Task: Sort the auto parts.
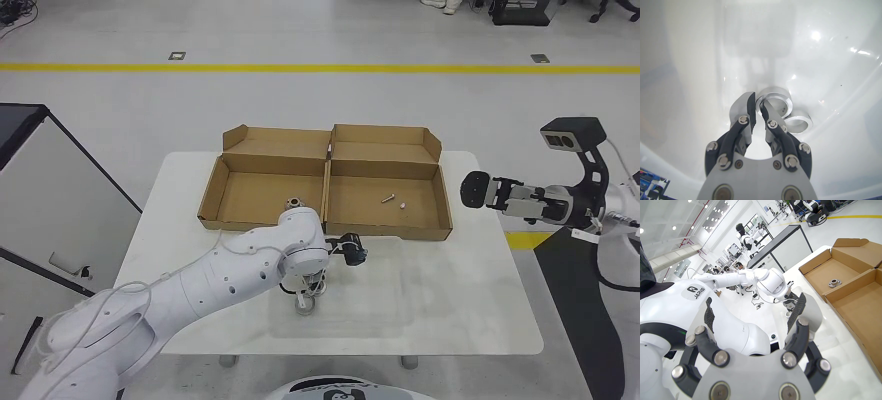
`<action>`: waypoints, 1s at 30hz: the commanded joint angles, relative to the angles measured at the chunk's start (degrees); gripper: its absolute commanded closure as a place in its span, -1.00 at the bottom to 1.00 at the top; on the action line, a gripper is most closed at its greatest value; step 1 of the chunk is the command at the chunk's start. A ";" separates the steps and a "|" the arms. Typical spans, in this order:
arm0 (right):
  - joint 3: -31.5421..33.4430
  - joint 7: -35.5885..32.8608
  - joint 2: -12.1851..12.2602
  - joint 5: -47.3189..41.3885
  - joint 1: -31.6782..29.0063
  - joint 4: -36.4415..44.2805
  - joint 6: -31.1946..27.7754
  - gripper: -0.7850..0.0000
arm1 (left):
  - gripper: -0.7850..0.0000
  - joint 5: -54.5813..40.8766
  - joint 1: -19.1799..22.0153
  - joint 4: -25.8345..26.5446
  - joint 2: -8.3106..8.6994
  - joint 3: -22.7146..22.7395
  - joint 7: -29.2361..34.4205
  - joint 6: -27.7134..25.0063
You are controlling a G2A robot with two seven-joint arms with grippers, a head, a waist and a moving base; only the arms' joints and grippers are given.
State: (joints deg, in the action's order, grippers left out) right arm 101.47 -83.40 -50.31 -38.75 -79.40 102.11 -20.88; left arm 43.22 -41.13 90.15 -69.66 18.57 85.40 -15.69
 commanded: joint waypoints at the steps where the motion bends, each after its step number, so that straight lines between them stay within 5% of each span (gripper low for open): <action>1: 0.00 0.00 0.00 0.00 0.00 0.00 0.00 -1.00 | 1.00 0.17 -0.12 -0.02 -0.02 0.13 -0.03 -0.06; 20: 0.00 0.00 0.00 0.00 0.00 0.00 0.00 -1.00 | 1.00 0.66 -0.35 0.85 -0.09 2.38 0.11 -0.39; 30: 0.00 0.00 0.00 0.00 0.00 0.00 0.00 -1.00 | 1.00 -2.98 1.79 6.73 0.73 7.88 2.60 1.06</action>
State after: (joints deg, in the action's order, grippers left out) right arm 101.47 -83.40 -50.31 -38.75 -79.40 102.11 -20.88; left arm 40.80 -39.63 95.69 -69.11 25.60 87.60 -14.88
